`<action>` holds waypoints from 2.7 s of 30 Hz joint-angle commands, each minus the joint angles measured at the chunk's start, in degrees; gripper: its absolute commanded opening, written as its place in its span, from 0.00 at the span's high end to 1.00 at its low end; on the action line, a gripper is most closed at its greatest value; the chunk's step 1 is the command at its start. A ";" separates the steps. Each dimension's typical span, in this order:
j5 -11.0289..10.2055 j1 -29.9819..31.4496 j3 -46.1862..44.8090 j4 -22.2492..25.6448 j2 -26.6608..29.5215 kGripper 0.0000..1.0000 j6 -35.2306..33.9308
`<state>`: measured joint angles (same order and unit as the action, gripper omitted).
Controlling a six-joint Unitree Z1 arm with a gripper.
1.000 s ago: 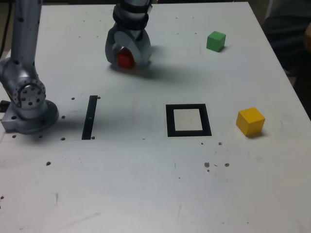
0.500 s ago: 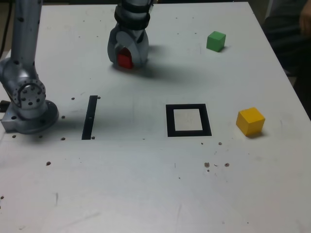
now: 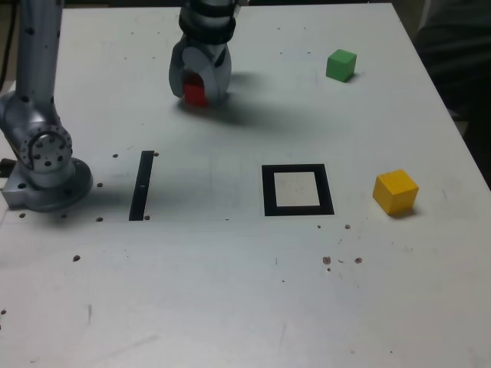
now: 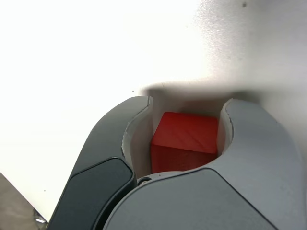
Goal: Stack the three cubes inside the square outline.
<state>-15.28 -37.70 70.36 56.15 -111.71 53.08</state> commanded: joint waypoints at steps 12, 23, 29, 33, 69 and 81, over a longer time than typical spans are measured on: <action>3.67 4.43 -0.86 1.88 6.29 0.72 -2.00; 4.59 12.98 -0.40 5.90 10.92 0.72 -11.16; 4.66 17.97 0.10 8.27 11.77 0.72 -17.18; 4.56 21.43 0.48 9.73 12.23 0.72 -21.60; 10.18 41.21 7.71 11.67 5.37 0.72 -49.27; 11.61 42.36 10.48 9.84 0.38 0.72 -51.30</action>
<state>-3.87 4.63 80.24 66.26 -110.43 1.87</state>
